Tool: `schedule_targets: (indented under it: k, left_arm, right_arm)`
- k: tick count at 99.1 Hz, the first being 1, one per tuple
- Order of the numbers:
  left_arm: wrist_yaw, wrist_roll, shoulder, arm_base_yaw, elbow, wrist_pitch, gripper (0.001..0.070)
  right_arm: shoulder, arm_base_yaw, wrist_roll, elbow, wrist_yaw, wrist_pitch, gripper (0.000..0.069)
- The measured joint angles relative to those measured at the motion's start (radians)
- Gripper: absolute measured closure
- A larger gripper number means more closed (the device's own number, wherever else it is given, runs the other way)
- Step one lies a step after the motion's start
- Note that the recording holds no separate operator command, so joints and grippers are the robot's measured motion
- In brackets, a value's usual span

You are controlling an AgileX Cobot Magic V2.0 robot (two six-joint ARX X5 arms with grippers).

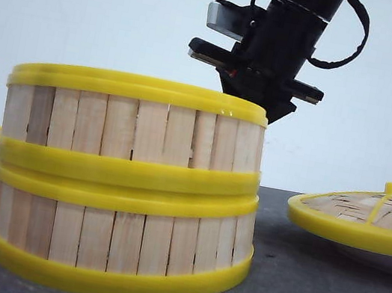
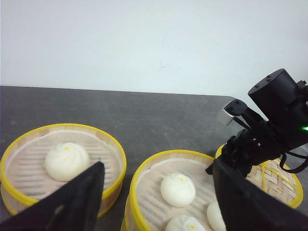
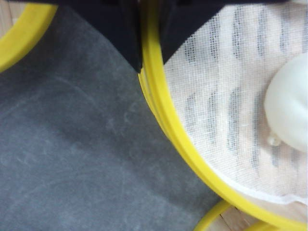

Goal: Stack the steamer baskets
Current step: 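Lift the basket with the right gripper and lower it onto the front basket, then open the right gripper and raise it away from the stack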

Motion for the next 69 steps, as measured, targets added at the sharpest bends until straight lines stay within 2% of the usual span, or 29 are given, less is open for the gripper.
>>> schedule_targets:
  k: [31, 36, 45, 50, 57, 69]
  left_arm:
    - [0.000, 0.000, 0.000, 0.000, 0.000, 0.000, 0.0277]
    - [0.000, 0.000, 0.000, 0.000, 0.000, 0.000, 0.0277]
    - [0.000, 0.000, 0.000, 0.000, 0.000, 0.000, 0.0277]
    - [0.000, 0.001, 0.000, 0.000, 0.000, 0.000, 0.0277]
    - [0.000, 0.002, 0.000, 0.000, 0.000, 0.000, 0.0277]
    - [0.000, 0.004, 0.000, 0.000, 0.000, 0.000, 0.0277]
  right_arm:
    - [0.001, 0.001, -0.005, 0.000, 0.003, -0.032, 0.0660]
    - [0.000, 0.001, -0.005, 0.001, 0.000, -0.035, 0.0603]
    - [0.001, 0.002, -0.006, 0.001, 0.012, -0.037, 0.0375]
    - [0.000, 0.002, -0.007, 0.001, 0.024, -0.031, 0.0298]
    - [-0.008, 0.002, -0.011, 0.001, 0.047, -0.023, 0.0254]
    - [-0.082, 0.002, -0.023, 0.000, 0.073, 0.017, 0.0234]
